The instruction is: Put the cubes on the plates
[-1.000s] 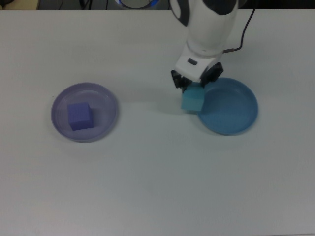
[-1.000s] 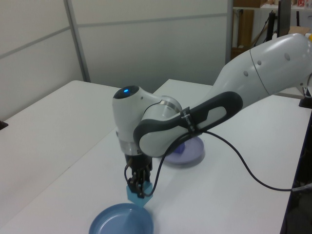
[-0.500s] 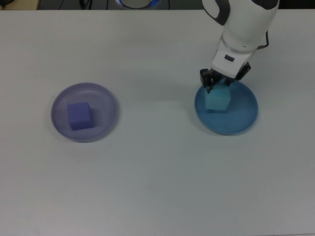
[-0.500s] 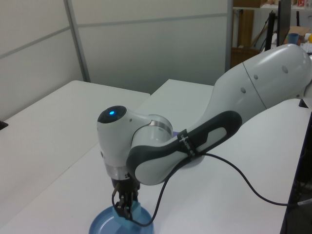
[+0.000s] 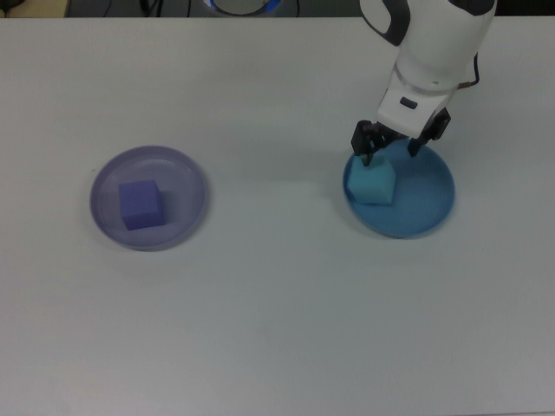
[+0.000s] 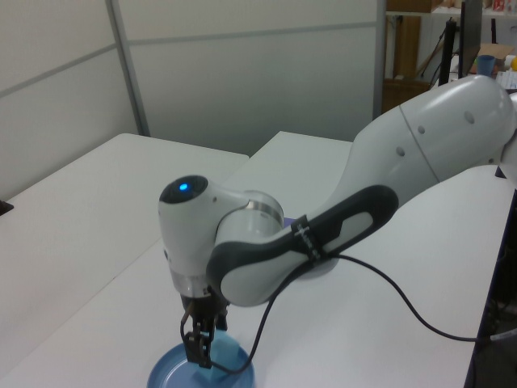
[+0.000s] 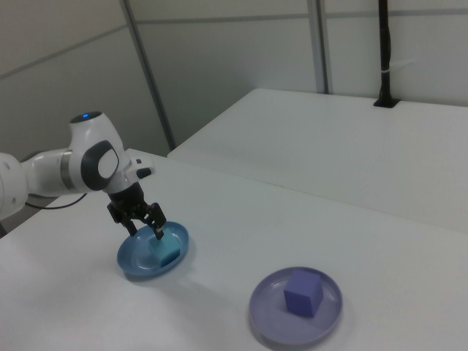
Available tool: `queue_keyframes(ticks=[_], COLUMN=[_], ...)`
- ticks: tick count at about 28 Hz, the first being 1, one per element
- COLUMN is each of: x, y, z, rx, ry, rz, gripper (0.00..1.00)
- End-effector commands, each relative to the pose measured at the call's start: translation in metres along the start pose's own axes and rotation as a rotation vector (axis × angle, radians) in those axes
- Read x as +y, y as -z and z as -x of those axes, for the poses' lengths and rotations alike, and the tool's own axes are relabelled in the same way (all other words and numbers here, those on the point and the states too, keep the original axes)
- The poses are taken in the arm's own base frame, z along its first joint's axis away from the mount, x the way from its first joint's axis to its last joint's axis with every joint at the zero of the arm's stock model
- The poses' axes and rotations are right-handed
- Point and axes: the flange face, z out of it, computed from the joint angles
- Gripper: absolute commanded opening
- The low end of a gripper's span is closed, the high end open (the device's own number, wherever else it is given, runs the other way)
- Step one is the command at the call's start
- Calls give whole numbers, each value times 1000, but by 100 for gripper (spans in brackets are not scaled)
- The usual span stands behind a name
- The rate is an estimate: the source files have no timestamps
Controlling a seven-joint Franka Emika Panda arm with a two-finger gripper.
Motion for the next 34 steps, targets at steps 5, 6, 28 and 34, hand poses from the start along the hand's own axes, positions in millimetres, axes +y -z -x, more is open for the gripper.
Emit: queue_keyframes(ticks=[5, 6, 28, 34], x=[25, 34, 241, 245], y=[57, 64, 170, 172], z=[19, 21, 84, 86], rx=[-31, -30, -32, -32], ry=[-70, -84, -370, -369], rz=[5, 7, -5, -7], gripper=[100, 100, 100, 100])
